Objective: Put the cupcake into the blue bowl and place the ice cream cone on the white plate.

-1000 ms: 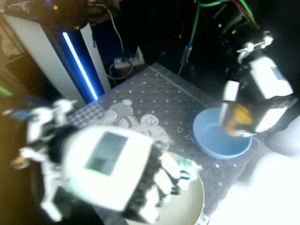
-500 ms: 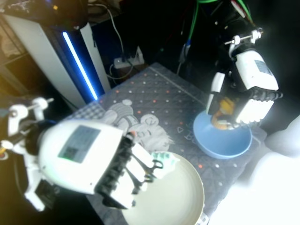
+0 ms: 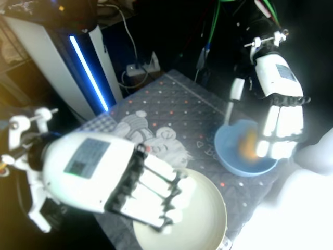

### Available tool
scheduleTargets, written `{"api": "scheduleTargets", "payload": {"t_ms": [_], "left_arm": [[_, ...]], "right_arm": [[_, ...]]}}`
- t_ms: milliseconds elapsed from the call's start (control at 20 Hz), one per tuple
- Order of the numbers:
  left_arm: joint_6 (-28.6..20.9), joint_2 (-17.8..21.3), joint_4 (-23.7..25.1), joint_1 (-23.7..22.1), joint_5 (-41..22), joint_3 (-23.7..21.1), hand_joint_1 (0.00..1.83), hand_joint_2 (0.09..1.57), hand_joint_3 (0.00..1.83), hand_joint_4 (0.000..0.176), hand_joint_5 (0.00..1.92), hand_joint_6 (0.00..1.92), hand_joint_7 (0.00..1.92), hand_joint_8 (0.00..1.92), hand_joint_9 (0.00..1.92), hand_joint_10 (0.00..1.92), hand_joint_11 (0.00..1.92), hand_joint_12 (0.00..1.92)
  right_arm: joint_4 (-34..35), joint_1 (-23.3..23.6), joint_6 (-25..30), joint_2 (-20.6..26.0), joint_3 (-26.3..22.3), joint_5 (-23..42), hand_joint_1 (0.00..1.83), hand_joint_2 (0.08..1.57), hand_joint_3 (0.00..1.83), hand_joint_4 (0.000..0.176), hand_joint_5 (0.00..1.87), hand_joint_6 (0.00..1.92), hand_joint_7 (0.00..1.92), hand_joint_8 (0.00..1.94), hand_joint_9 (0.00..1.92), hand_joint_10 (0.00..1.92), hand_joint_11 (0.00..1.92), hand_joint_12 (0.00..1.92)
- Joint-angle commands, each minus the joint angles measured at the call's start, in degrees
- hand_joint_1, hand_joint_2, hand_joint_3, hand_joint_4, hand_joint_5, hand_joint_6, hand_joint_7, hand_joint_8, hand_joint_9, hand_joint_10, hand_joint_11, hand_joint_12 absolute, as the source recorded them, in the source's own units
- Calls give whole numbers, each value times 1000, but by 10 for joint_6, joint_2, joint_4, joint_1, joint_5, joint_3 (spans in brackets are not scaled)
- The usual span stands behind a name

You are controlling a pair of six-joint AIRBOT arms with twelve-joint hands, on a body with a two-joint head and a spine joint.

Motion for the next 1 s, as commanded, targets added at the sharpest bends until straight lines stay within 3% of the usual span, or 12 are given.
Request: {"api": "scheduleTargets", "payload": {"t_ms": [0, 50, 200, 250, 400, 450, 500, 550, 650, 700, 850, 950], "left_arm": [[0, 2, -16, -6, -29, -2, 848, 885, 0, 51, 363, 0, 259, 2, 190, 0, 0, 502], [0, 2, -15, -6, -28, -2, 859, 885, 0, 51, 363, 0, 264, 2, 196, 2, 0, 526], [0, 3, -12, -4, -26, -3, 884, 887, 0, 45, 367, 1, 279, 4, 208, 4, 0, 505], [0, 4, -12, -3, -26, -4, 917, 883, 0, 33, 378, 2, 299, 3, 239, 7, 0, 586], [1, 7, -12, -3, -26, -5, 964, 884, 0, 22, 385, 3, 325, 8, 281, 13, 0, 637], [1, 8, -12, -3, -27, -6, 963, 893, 3, 4, 391, 5, 338, 11, 286, 13, 0, 635], [1, 9, -12, -3, -27, -7, 963, 893, 3, 4, 391, 5, 338, 11, 286, 13, 0, 635], [2, 12, -12, -3, -27, -10, 959, 898, 3, 24, 396, 4, 347, 8, 294, 10, 0, 654], [2, 14, -12, -3, -28, -11, 966, 897, 1, 26, 402, 3, 358, 6, 301, 7, 0, 679], [2, 14, -13, -3, -29, -11, 972, 898, 1, 28, 403, 3, 357, 5, 301, 7, 0, 682], [3, 15, -13, -4, -29, -11, 992, 905, 1, 10, 399, 1, 349, 1, 288, 0, 0, 646], [4, 16, -13, -4, -29, -11, 999, 892, 0, 33, 416, 4, 366, 4, 289, 0, 1, 590]], "right_arm": [[5, 6, -1, 0, 0, 65, 718, 912, 0, 91, 293, 0, 339, 0, 372, 0, 260, 634], [5, 6, -1, 0, 0, 65, 700, 908, 0, 99, 284, 0, 328, 0, 370, 1, 262, 638], [5, 6, -1, 0, 0, 65, 705, 900, 1, 73, 295, 0, 346, 0, 361, 0, 108, 823], [5, 6, -1, 0, 0, 65, 703, 891, 0, 76, 298, 0, 353, 2, 366, 2, 111, 841], [5, 6, -1, 0, 0, 65, 689, 885, 0, 85, 277, 0, 364, 0, 376, 1, 166, 829], [5, 6, -1, 0, 0, 65, 702, 894, 3, 75, 275, 0, 358, 0, 362, 0, 160, 815], [5, 6, -1, 0, 0, 66, 702, 894, 3, 75, 275, 0, 358, 0, 362, 0, 160, 815], [5, 6, -1, 0, -1, 66, 692, 892, 0, 80, 277, 0, 365, 0, 372, 1, 186, 769], [5, 6, -1, 0, -1, 66, 707, 894, 0, 69, 266, 0, 349, 0, 351, 0, 172, 709], [5, 6, -1, 1, -1, 66, 714, 885, 1, 74, 276, 0, 355, 0, 352, 0, 147, 747], [5, 6, -1, 1, -1, 67, 720, 886, 2, 63, 286, 3, 354, 4, 342, 5, 117, 753], [5, 6, -1, 1, -1, 68, 724, 886, 0, 65, 284, 1, 355, 1, 345, 2, 96, 806]]}}
